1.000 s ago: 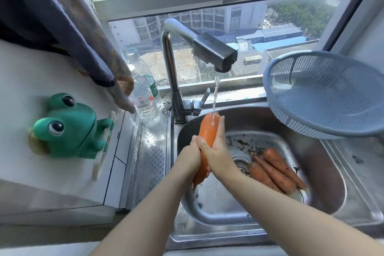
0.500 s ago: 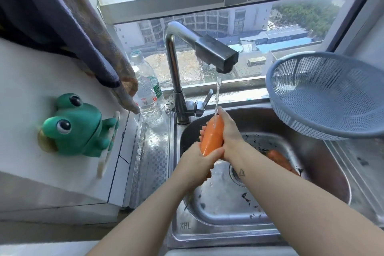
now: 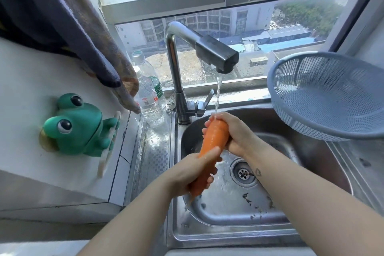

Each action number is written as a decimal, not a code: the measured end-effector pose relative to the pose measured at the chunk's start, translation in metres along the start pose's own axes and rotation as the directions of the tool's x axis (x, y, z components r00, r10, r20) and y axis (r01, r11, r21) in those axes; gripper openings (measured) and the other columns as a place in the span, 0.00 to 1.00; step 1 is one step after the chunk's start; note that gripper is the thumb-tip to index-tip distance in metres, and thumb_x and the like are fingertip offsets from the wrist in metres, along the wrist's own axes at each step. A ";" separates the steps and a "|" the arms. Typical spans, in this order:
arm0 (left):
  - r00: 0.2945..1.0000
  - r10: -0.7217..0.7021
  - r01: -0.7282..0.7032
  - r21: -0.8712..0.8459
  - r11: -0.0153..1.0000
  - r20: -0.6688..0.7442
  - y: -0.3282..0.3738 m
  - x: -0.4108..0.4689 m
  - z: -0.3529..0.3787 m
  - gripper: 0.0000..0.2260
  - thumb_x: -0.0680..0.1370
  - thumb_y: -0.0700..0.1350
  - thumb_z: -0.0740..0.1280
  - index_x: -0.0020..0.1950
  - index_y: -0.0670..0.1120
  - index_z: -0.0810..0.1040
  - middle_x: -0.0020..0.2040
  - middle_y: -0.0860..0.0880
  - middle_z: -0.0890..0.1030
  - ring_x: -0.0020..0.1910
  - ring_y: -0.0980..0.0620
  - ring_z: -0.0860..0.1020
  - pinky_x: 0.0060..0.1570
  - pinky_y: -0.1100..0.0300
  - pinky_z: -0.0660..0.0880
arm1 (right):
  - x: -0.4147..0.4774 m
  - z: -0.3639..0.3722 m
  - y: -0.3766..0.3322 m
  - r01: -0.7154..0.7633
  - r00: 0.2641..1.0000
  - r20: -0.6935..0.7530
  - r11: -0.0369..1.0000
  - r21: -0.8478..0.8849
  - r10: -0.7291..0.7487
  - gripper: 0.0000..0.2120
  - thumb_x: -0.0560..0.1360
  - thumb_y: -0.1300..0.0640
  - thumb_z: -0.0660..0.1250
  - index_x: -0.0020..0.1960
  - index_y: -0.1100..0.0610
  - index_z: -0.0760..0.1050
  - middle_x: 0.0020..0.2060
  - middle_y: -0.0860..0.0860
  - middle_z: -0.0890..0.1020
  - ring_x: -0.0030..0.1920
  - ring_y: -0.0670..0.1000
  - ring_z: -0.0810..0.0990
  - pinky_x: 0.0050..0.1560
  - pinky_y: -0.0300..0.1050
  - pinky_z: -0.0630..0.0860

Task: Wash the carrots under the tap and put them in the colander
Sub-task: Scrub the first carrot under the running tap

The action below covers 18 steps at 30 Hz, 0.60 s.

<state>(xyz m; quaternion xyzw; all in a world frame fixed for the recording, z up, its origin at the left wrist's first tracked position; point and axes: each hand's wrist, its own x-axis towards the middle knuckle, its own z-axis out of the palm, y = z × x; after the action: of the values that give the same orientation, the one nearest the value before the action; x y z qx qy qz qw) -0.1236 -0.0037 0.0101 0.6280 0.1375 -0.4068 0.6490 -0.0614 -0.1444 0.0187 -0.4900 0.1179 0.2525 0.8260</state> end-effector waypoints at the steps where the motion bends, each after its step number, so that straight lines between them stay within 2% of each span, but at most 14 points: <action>1: 0.995 0.077 -0.069 0.106 0.992 -0.070 -0.001 0.004 0.004 0.21 0.72 0.59 0.71 0.53 0.44 0.74 0.38 0.49 0.75 0.30 0.54 0.74 0.34 0.59 0.73 | 0.000 0.004 -0.002 0.050 0.998 -0.038 0.994 -0.100 -0.054 0.07 0.76 0.57 0.65 0.42 0.60 0.76 0.38 0.56 0.81 0.37 0.54 0.81 0.40 0.48 0.80; 3: 0.943 0.251 -0.177 0.311 0.934 -0.218 -0.004 0.012 0.012 0.17 0.72 0.50 0.73 0.54 0.46 0.72 0.41 0.48 0.77 0.34 0.52 0.77 0.38 0.57 0.76 | -0.001 0.011 -0.003 0.139 0.980 -0.103 0.956 -0.258 -0.170 0.10 0.78 0.57 0.64 0.41 0.61 0.76 0.37 0.57 0.81 0.36 0.53 0.81 0.35 0.45 0.80; 5: 0.855 0.385 -0.211 0.446 0.870 -0.347 -0.006 0.021 0.019 0.16 0.70 0.44 0.73 0.54 0.46 0.71 0.42 0.47 0.78 0.35 0.52 0.77 0.35 0.58 0.74 | -0.005 0.017 0.000 0.184 0.952 -0.156 0.899 -0.398 -0.264 0.12 0.78 0.56 0.64 0.38 0.60 0.77 0.36 0.56 0.82 0.36 0.53 0.81 0.37 0.44 0.80; 7: 0.816 0.405 -0.254 0.373 0.892 -0.412 -0.006 0.030 0.023 0.15 0.67 0.40 0.71 0.51 0.44 0.72 0.40 0.44 0.79 0.34 0.51 0.76 0.33 0.58 0.73 | -0.006 0.022 0.005 0.221 0.920 -0.167 0.820 -0.528 -0.355 0.13 0.77 0.55 0.65 0.36 0.56 0.79 0.37 0.54 0.83 0.40 0.55 0.82 0.45 0.49 0.80; 9: 0.808 0.372 -0.278 0.261 0.924 -0.457 -0.006 0.037 0.024 0.14 0.66 0.36 0.71 0.50 0.43 0.75 0.40 0.41 0.81 0.35 0.49 0.77 0.35 0.54 0.75 | -0.009 0.026 0.010 0.252 0.897 -0.130 0.731 -0.634 -0.422 0.08 0.76 0.54 0.67 0.40 0.55 0.79 0.38 0.51 0.82 0.42 0.51 0.81 0.47 0.46 0.78; 11: 0.806 0.378 -0.296 0.243 0.924 -0.456 -0.004 0.039 0.024 0.11 0.67 0.33 0.69 0.47 0.43 0.77 0.38 0.43 0.81 0.35 0.49 0.77 0.35 0.54 0.75 | -0.015 0.024 0.013 0.281 0.875 -0.073 0.626 -0.728 -0.478 0.04 0.73 0.54 0.70 0.47 0.54 0.78 0.39 0.45 0.79 0.41 0.43 0.77 0.43 0.37 0.73; 13: 0.824 0.408 -0.319 0.272 0.908 -0.394 -0.001 0.037 0.025 0.10 0.68 0.31 0.66 0.46 0.42 0.77 0.36 0.45 0.80 0.34 0.50 0.76 0.33 0.55 0.74 | -0.019 0.015 0.017 0.312 0.856 0.002 0.515 -0.798 -0.517 0.15 0.70 0.54 0.74 0.54 0.51 0.74 0.46 0.44 0.77 0.45 0.42 0.75 0.47 0.34 0.71; 16: 0.854 0.412 -0.329 0.285 0.901 -0.318 0.001 0.035 0.027 0.10 0.64 0.33 0.65 0.44 0.41 0.76 0.34 0.45 0.77 0.34 0.49 0.73 0.34 0.54 0.72 | -0.025 0.001 0.015 0.409 0.837 0.136 0.441 -0.799 -0.530 0.28 0.69 0.56 0.75 0.61 0.43 0.63 0.56 0.43 0.71 0.52 0.38 0.72 0.52 0.28 0.66; 18: 0.854 0.412 -0.322 0.300 0.898 -0.317 0.002 0.033 0.030 0.12 0.64 0.33 0.65 0.45 0.42 0.75 0.34 0.46 0.76 0.32 0.50 0.72 0.33 0.56 0.70 | -0.023 -0.003 0.010 0.439 0.823 0.184 0.396 -0.806 -0.538 0.28 0.69 0.56 0.75 0.61 0.42 0.63 0.55 0.43 0.74 0.51 0.37 0.73 0.50 0.25 0.66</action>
<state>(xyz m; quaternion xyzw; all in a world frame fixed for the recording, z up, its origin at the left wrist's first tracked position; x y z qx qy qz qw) -0.1113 -0.0437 -0.0062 0.7808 0.0854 -0.1613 0.5975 -0.0862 -0.1497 0.0199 -0.8404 -0.1190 -0.0025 0.5287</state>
